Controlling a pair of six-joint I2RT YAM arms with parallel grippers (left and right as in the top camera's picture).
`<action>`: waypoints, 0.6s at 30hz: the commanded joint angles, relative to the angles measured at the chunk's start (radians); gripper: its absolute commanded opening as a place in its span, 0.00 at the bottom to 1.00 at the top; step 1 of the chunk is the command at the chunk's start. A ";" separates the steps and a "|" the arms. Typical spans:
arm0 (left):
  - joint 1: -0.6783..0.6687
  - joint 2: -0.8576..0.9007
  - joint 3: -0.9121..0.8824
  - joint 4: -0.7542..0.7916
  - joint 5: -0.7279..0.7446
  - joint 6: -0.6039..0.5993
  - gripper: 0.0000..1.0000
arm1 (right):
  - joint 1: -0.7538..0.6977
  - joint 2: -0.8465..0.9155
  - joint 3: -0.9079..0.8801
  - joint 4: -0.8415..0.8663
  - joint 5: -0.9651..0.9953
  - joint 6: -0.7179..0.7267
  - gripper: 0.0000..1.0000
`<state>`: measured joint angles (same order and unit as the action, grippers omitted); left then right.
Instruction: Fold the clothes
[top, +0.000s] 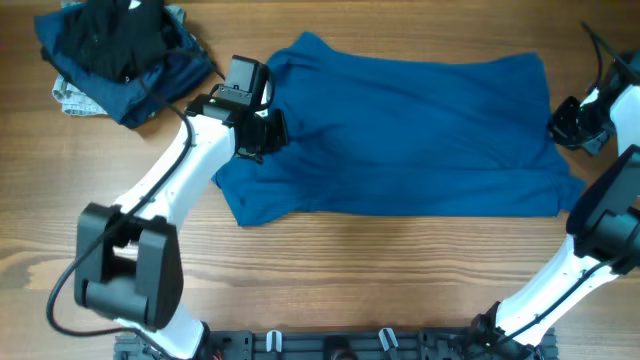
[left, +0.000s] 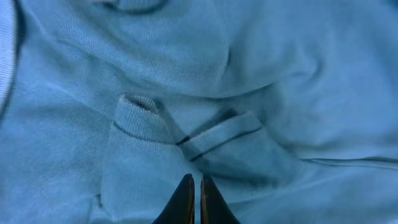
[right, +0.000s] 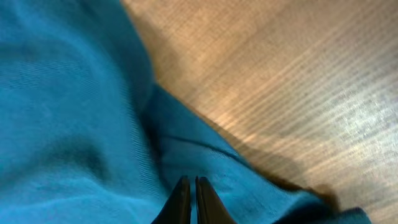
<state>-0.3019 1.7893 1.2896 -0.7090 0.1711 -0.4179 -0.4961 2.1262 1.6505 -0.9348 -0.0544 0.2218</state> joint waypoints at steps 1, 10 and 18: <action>-0.002 0.046 0.015 0.014 0.023 -0.005 0.06 | -0.001 0.012 -0.010 -0.008 0.024 0.024 0.05; -0.002 0.123 0.015 0.082 0.022 -0.009 0.08 | -0.001 0.029 -0.108 0.106 -0.045 0.025 0.05; -0.001 0.128 0.015 0.089 0.019 -0.009 0.08 | 0.001 0.038 -0.125 0.162 -0.101 0.051 0.04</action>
<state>-0.3019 1.9018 1.2896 -0.6235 0.1818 -0.4244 -0.4965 2.1284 1.5410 -0.7902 -0.1165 0.2501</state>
